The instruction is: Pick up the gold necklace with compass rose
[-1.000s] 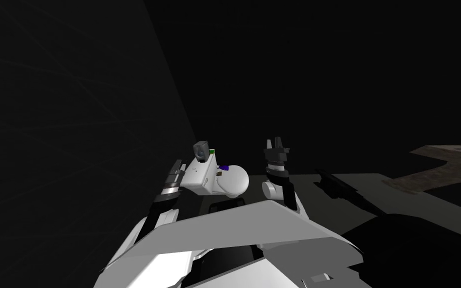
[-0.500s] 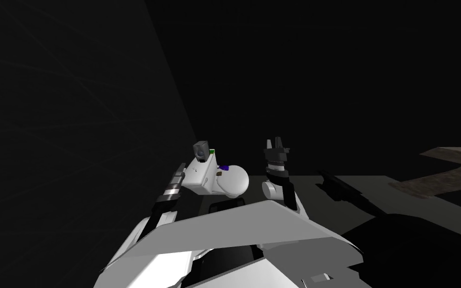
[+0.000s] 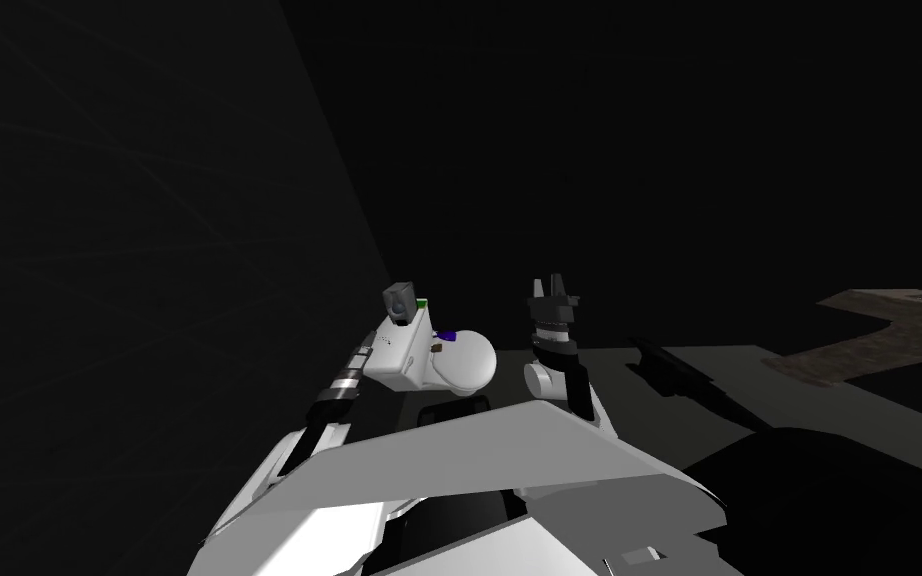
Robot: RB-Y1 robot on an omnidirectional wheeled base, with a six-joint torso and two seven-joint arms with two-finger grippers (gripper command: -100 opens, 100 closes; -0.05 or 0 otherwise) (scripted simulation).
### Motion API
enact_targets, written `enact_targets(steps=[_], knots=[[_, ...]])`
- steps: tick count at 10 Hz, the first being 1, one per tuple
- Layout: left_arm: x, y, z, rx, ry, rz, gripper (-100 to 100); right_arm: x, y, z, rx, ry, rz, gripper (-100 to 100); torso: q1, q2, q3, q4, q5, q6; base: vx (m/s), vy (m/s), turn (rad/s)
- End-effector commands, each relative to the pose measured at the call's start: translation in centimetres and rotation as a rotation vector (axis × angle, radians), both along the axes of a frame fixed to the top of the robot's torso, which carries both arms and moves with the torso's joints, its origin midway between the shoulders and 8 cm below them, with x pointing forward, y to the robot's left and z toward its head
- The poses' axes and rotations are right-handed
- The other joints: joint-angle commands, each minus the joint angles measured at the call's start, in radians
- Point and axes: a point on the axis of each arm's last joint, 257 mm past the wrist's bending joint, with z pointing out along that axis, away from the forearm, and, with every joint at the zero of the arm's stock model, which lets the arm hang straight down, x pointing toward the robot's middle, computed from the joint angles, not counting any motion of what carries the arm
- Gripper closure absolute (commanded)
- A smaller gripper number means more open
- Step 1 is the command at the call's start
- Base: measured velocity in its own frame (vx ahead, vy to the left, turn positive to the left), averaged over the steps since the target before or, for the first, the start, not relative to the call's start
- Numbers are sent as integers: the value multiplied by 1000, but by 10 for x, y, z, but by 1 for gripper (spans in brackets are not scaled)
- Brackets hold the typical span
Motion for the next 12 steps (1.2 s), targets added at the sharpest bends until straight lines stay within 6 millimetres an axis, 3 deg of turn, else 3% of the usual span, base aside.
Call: enact_targets(steps=[1,12], knots=[[5,6,-15,68,38,7,-100,0,0,0,0,0,0,0,0,0,0,0,0,0,-2,-1,-73],[32,53,-97,485,246,25,-100,0,0,0,0,0,0,0,-1,0,0,0,0,0,-3,-5,-86]])
